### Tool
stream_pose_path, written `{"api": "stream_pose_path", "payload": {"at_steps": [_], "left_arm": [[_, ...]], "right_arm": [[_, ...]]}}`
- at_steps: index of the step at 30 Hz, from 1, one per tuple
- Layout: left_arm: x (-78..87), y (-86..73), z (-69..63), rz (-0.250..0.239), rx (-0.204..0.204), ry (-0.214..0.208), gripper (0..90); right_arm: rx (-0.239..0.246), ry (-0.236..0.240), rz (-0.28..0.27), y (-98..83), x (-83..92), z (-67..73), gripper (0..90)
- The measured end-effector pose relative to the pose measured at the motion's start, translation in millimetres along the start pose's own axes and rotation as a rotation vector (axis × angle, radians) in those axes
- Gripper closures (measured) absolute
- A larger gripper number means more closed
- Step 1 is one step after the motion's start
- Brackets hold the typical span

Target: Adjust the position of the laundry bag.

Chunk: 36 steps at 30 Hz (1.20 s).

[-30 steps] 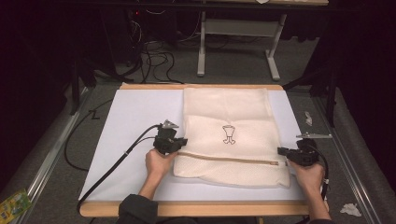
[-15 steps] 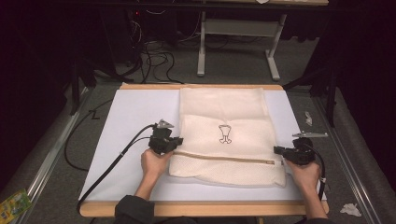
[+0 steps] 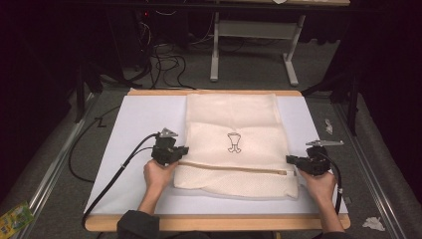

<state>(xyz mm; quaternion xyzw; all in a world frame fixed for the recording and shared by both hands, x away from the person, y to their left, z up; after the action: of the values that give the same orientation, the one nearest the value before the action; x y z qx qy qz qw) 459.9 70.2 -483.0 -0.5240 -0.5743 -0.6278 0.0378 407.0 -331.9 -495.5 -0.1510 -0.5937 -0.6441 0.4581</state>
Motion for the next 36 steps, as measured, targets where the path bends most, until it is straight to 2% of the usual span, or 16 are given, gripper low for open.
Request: {"api": "stream_pose_path", "payload": {"at_steps": [13,24,36], "left_arm": [[8.4,-4.9,9.1,-0.008,0.012,0.017,85.9],[16.4,-10.0,16.0,-0.003,0.005,0.051,85.8],[25.3,-24.1,31.9,-0.001,0.017,0.093,85.5]], "right_arm": [[0.015,0.022,-0.003,4.0,-5.6,11.3,88.6],[0.034,0.037,-0.008,7.5,-7.8,22.0,88.6],[0.057,0.063,-0.01,10.7,-19.3,40.3,88.6]]}}
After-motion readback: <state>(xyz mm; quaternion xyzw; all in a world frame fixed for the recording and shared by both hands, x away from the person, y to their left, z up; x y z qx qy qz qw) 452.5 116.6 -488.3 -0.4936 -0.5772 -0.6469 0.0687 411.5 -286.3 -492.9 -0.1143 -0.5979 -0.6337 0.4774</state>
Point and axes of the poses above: each handheld gripper's, and its own axes: x roughly backward along the jaws, y roughly out of its top, z roughly to its left, the point moved 7 cm from there along -x, roughly forward along the jaws, and after that the axes turned 3 degrees about z, right-handed, at the moved point
